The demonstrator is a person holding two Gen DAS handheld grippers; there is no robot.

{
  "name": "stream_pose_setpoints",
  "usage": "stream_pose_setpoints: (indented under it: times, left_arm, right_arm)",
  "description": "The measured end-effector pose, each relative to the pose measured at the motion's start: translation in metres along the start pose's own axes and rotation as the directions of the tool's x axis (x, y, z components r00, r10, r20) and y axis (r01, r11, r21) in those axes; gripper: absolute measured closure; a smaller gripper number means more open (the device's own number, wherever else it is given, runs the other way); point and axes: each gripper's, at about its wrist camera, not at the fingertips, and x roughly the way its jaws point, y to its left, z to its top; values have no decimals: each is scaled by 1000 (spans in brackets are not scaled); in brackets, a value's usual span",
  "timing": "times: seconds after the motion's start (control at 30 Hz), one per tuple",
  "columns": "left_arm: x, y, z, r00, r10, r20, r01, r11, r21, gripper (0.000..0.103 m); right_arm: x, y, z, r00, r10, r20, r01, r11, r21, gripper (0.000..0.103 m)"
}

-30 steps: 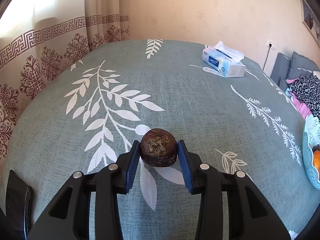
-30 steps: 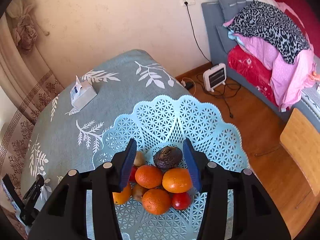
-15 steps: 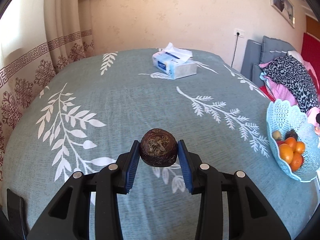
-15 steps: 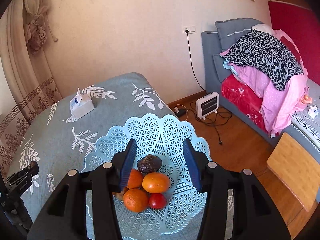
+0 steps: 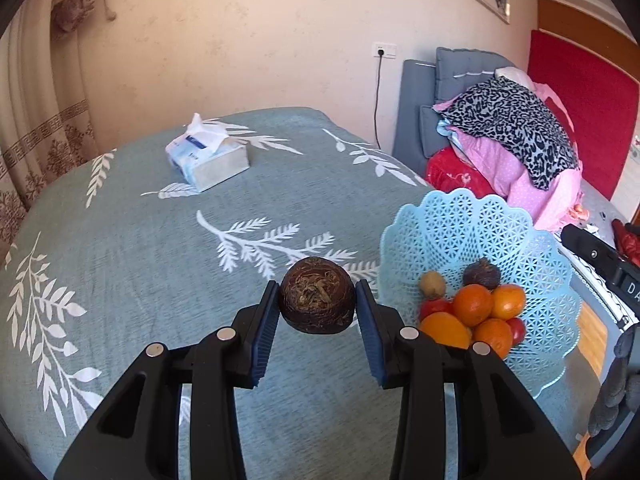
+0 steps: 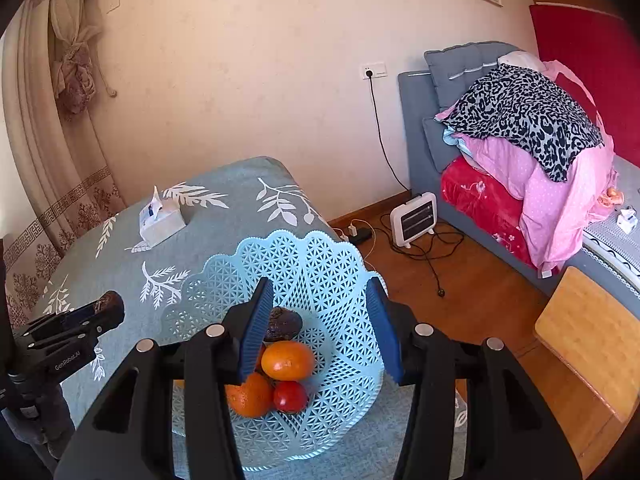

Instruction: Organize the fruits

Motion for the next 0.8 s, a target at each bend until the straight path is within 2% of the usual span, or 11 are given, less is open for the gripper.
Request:
stream_pose_setpoints:
  times: [0.23, 0.47, 0.5, 0.6, 0.73, 0.8]
  left_arm:
    - [23, -38, 10, 995, -89, -33, 91, 994, 61, 64]
    - [40, -57, 10, 988, -141, -68, 146, 986, 78, 64]
    - [41, -59, 10, 988, -141, -70, 146, 986, 81, 62]
    - [38, -59, 9, 989, -138, -52, 142, 986, 83, 42]
    - [32, -54, 9, 991, -130, -40, 133, 988, 83, 41]
    - [29, -49, 8, 992, -119, -34, 121, 990, 78, 40]
  right_arm:
    - [-1, -16, -4, 1000, 12, -3, -12, 999, 41, 53]
    - [-3, -22, -7, 1000, 20, -2, -20, 998, 56, 50]
    - [-3, -23, -8, 1000, 21, -4, -21, 998, 59, 50]
    - [-2, -23, -9, 1000, 23, -8, -23, 998, 61, 50]
    - [-3, -19, -10, 1000, 27, -10, -26, 998, 56, 49]
    - [-4, -17, -10, 1000, 26, -7, -26, 998, 53, 44]
